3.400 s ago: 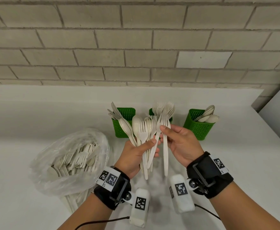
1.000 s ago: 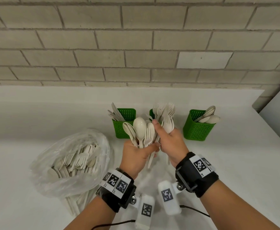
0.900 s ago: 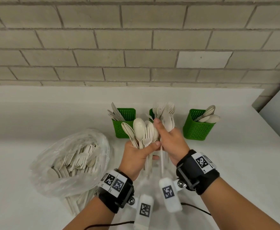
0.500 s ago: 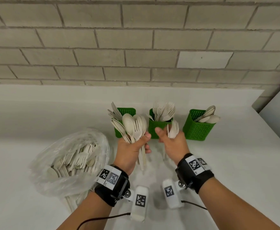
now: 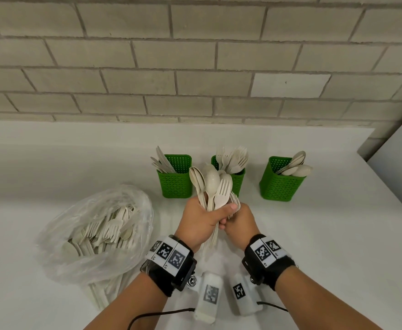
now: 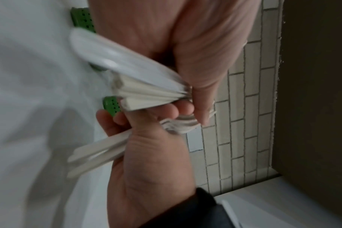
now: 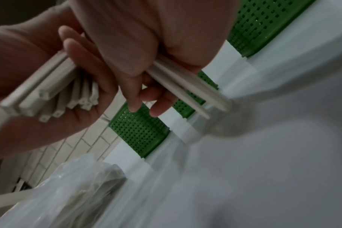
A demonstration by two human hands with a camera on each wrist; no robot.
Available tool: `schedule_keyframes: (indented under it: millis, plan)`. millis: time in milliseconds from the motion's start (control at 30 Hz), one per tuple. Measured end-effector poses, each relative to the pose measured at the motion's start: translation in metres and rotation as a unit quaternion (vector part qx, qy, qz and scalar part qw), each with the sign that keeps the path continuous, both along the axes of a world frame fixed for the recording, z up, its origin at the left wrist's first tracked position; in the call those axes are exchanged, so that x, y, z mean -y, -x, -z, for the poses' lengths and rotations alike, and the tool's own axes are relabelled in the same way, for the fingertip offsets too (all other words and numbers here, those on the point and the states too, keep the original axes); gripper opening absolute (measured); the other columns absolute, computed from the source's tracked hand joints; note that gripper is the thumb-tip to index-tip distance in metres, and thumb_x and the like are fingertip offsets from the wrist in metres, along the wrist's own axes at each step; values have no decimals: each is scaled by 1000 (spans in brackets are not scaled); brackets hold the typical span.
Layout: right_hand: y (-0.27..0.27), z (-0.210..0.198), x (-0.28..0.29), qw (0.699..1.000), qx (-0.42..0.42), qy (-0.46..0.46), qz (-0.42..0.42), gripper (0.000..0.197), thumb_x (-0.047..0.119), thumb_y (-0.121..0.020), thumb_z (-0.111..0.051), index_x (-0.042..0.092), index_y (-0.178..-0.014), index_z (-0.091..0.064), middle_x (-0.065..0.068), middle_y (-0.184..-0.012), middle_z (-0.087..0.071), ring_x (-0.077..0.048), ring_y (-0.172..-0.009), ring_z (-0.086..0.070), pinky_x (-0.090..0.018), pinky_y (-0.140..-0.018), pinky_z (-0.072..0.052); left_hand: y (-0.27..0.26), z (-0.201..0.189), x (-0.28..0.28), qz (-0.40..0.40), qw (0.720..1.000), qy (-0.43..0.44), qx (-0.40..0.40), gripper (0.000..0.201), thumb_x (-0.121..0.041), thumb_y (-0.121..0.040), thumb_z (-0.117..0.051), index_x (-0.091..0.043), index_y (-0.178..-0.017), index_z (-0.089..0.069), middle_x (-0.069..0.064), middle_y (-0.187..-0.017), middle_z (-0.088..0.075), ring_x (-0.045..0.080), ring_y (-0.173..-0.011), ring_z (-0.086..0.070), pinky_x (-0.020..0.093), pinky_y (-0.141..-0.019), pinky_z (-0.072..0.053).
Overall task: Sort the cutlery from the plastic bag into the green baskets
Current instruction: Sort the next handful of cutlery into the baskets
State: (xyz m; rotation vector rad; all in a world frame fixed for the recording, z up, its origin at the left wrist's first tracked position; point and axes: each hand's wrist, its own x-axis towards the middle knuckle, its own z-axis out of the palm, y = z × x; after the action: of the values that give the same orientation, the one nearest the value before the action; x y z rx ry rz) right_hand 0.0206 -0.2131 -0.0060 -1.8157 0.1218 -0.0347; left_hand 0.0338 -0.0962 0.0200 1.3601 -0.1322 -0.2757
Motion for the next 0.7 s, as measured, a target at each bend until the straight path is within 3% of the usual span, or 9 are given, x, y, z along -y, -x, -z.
schedule_keyframes:
  millis: [133, 233, 400, 467, 567, 633, 700]
  plan:
    - [-5, 0, -6, 999, -18, 38, 5, 43, -8, -88, -43, 18, -53, -43, 10, -41, -43, -3, -42, -42, -17, -47, -39, -1, 0, 1, -3, 1000, 0, 3, 27, 2, -75, -80, 12, -95, -65, 13, -63, -59, 14, -48, -50, 25, -47, -44]
    - [-6, 1, -8, 996, -8, 85, -31, 41, -7, -86, -47, 20, -56, -41, 9, -49, -42, -6, -49, -42, -23, -57, -38, -5, 0, 0, -12, 999, -29, 9, 28, -4, -76, -81, 12, -94, -66, 15, -60, -58, 17, -48, -50, 26, -50, -45]
    - [-4, -14, 3, 982, 45, 114, -143, 24, -4, -82, -62, 19, -82, -57, 6, -76, -55, -2, -72, -55, -21, -70, -44, -11, -4, -12, -4, 998, -44, 33, 17, -5, -81, -77, 0, -96, -71, 15, -64, -62, 16, -52, -55, 28, -52, -50]
    - [-5, -17, 12, 974, 44, 142, -169, 24, 7, -85, -68, 30, -82, -62, -3, -89, -58, -8, -78, -52, -24, -73, -42, -11, -6, -16, 2, 999, -22, 40, 19, -2, -81, -76, -9, -99, -72, 17, -68, -61, 16, -53, -55, 29, -55, -52]
    - [-7, -18, 19, 981, 32, 108, -160, 35, 14, -84, -73, 46, -70, -68, -5, -89, -63, -9, -70, -50, -24, -69, -42, -13, -5, -19, 14, 999, 19, 22, 24, 0, -80, -75, -9, -101, -71, 7, -76, -68, 16, -66, -62, 35, -71, -56]
    - [-7, -16, 19, 986, 24, 82, -140, 25, 16, -80, -77, 39, -70, -72, -8, -81, -66, -9, -63, -50, -26, -63, -44, -15, -4, -20, 23, 999, 40, 8, 22, -4, -76, -80, -6, -96, -71, 13, -80, -67, 21, -73, -63, 40, -79, -55]
    - [-7, -14, 18, 989, -9, 79, -128, 10, 20, -78, -80, 19, -70, -73, -1, -64, -61, -7, -54, -47, -26, -55, -42, -15, -1, -20, 21, 999, 42, 1, 18, -9, -73, -83, -5, -87, -73, 19, -77, -61, 26, -72, -59, 44, -77, -52]
